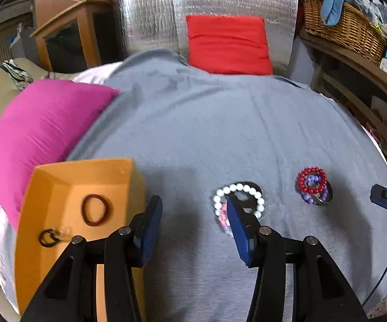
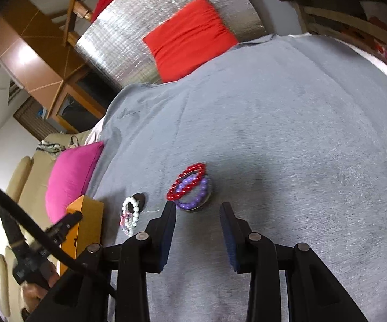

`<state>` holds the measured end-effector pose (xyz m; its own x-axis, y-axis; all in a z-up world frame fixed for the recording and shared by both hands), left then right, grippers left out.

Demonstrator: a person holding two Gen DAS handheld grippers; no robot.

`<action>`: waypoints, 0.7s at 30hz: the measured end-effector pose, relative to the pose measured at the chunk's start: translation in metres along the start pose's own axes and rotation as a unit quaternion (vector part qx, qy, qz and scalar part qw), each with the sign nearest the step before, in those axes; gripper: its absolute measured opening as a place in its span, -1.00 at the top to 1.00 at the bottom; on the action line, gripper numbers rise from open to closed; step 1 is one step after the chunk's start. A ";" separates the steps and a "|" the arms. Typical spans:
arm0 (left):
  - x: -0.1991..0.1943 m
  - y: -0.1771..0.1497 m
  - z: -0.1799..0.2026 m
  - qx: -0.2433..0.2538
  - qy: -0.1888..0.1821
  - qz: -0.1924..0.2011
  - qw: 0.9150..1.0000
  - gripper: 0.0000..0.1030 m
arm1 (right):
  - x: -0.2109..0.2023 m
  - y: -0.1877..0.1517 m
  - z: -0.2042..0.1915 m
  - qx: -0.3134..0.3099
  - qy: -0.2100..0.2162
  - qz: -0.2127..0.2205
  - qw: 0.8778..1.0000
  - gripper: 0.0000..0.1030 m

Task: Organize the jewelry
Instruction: 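Move the left tool to the white pearl bracelet while the right reaches the red bead bracelet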

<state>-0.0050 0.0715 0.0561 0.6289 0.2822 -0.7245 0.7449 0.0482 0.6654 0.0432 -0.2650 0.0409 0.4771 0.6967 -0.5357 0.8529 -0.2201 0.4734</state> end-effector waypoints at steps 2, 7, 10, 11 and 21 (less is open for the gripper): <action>0.005 -0.003 0.006 -0.003 -0.014 -0.010 1.000 0.01 | 0.004 0.002 0.007 0.017 0.011 -0.005 1.000 0.29; 0.019 -0.007 0.023 -0.011 -0.055 -0.033 0.998 0.03 | 0.019 0.006 0.008 0.042 0.049 -0.009 0.998 0.29; 0.029 -0.011 0.032 -0.011 -0.072 -0.051 0.996 0.23 | 0.033 0.008 0.008 0.070 0.079 -0.011 0.994 0.29; 0.031 -0.012 0.033 -0.013 -0.077 -0.056 0.995 0.27 | 0.040 0.008 0.009 0.082 0.084 -0.014 0.993 0.29; 0.055 -0.019 0.033 -0.030 -0.095 -0.080 0.992 0.40 | 0.088 0.006 0.014 0.155 0.065 -0.027 0.985 0.29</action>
<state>0.0229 0.0547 -0.0024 0.5377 0.0818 -0.8391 0.8280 0.1362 0.5439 0.0935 -0.2146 -0.0126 0.4147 0.7901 -0.4515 0.9099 -0.3637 0.1993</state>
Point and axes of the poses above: each gripper's, at about its wrist camera, not at the fingertips, and x roughly the way its jaws point, z to its right, y to its top, the point moved 5 cm from there along x, roughly the way its jaws point, and after that the axes turned 13 degrees about y, right-handed, at the moved point
